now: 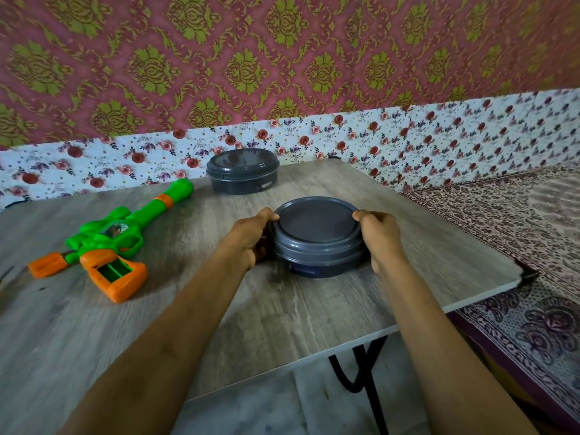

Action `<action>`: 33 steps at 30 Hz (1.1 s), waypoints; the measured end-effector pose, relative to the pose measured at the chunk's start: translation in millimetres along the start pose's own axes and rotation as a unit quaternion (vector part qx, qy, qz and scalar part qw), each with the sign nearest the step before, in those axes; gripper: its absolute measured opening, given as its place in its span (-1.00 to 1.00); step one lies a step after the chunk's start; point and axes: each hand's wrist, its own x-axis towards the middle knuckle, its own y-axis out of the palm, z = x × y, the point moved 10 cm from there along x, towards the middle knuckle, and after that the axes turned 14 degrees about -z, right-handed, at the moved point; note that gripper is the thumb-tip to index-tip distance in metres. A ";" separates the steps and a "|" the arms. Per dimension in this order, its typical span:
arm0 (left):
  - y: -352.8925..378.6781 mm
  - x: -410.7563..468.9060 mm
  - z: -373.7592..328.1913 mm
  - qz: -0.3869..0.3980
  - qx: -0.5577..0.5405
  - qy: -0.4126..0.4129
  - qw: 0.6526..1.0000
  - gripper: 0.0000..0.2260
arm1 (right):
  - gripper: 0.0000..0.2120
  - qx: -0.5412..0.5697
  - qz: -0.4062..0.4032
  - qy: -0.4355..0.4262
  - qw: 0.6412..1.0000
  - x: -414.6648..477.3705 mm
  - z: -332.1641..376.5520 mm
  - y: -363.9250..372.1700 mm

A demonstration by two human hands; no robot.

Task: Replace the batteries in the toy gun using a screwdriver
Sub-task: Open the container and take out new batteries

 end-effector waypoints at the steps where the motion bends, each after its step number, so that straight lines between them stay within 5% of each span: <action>1: 0.6 1.0 0.5 -0.002 0.004 0.000 1.000 -0.90 | -0.88 0.004 0.005 0.008 1.000 0.5 -0.3 -0.5; 13: -4.2 -5.8 -0.5 0.019 -0.011 0.006 1.000 -0.91 | -0.93 0.055 0.034 0.066 0.996 -8.2 -1.6 -3.9; 17: -19.6 -11.7 -20.9 -0.029 0.060 0.128 0.990 -0.70 | -0.78 0.028 0.023 0.011 0.999 -11.0 4.4 -8.4; 21: -31.9 -45.3 -62.2 -0.038 0.177 0.370 0.911 -0.73 | -0.51 -0.165 0.012 -0.146 0.975 -20.2 24.1 -17.0; 24: -14.0 -73.1 -57.3 0.076 0.315 0.453 0.830 -0.76 | -0.41 -0.213 0.069 -0.318 0.921 -55.3 46.8 -21.1; 26: -7.0 -79.5 -53.9 0.074 0.376 0.500 0.777 -0.72 | -0.40 -0.256 0.121 -0.387 0.877 -77.0 45.8 -13.5; 33: 18.8 -61.4 -65.0 0.019 0.374 0.524 0.765 -0.72 | -0.46 -0.319 0.106 -0.403 0.851 -48.9 46.0 14.0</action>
